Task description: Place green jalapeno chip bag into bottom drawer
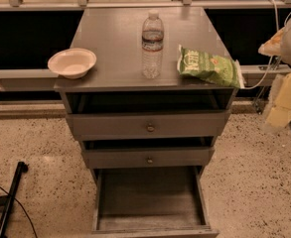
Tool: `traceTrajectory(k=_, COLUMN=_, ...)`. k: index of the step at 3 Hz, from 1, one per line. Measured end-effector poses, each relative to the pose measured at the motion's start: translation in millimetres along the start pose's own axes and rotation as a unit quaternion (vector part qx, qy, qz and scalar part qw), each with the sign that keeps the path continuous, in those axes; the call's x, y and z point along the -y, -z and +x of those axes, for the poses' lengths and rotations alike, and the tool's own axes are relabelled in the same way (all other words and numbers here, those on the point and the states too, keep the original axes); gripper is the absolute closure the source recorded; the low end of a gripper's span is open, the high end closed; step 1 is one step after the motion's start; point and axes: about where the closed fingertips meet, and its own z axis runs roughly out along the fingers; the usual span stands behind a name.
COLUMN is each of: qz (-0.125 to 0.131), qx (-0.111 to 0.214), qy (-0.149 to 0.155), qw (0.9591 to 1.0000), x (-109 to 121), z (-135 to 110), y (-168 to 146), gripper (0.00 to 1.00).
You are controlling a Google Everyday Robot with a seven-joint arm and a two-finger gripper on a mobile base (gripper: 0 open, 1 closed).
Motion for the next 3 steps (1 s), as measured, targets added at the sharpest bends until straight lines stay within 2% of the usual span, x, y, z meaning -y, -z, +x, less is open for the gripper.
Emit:
traceTrajectory(k=1, qz=0.000, qx=0.000, qy=0.000, qw=1.0000, x=0, z=0, y=0, gripper=0.00)
traceTrajectory(k=2, qz=0.024, qx=0.009, qy=-0.002, qw=0.9997, x=41, z=-4, y=-22, gripper=0.00)
traceTrajectory(k=3, qz=0.061, qx=0.019, qy=0.010, qw=0.9979, x=104, z=-10, y=-53, gripper=0.00)
